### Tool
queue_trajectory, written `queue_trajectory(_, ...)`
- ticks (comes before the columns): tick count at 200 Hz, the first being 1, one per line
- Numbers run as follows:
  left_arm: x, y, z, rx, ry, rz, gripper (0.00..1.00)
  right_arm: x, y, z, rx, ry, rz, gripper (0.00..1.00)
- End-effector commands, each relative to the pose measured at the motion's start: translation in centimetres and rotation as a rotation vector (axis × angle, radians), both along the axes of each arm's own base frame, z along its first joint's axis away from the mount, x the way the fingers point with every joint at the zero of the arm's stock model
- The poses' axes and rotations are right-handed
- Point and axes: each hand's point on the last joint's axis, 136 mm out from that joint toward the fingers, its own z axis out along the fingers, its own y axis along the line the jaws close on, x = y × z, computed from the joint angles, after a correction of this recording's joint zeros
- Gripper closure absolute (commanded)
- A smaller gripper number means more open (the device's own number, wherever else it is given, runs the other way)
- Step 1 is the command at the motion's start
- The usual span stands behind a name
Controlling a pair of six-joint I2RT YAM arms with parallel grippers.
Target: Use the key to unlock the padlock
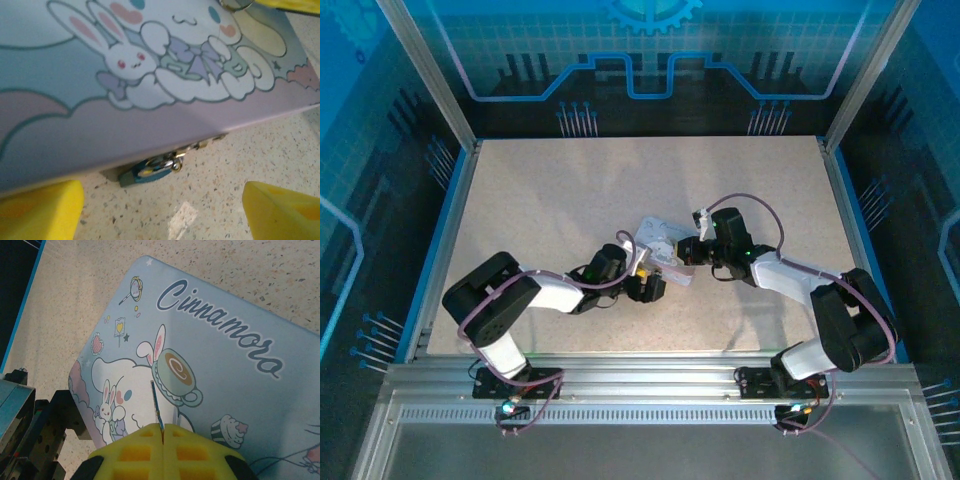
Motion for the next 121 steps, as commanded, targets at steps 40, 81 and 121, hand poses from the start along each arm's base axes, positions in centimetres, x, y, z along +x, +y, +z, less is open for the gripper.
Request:
queue_trajectory(40,1.1,-1.6,0.3,-0.049,-0.012,-0.001,0.25,-1.4,-0.8,-2.4,-0.077,0.060,0.000,1.00)
queue_trajectory(81,0.6,-2.6,0.0,-0.039,-0.003,-0.028,0.32,-1.4,-0.7,-2.3,-0.079,0.058,0.002,1.00)
queue_trajectory(121,0.8,-2.8,0.1,-0.038,-0.006,-0.009,0.39,-1.3,-0.6,-2.3,-0.078,0.057,0.004,1.00)
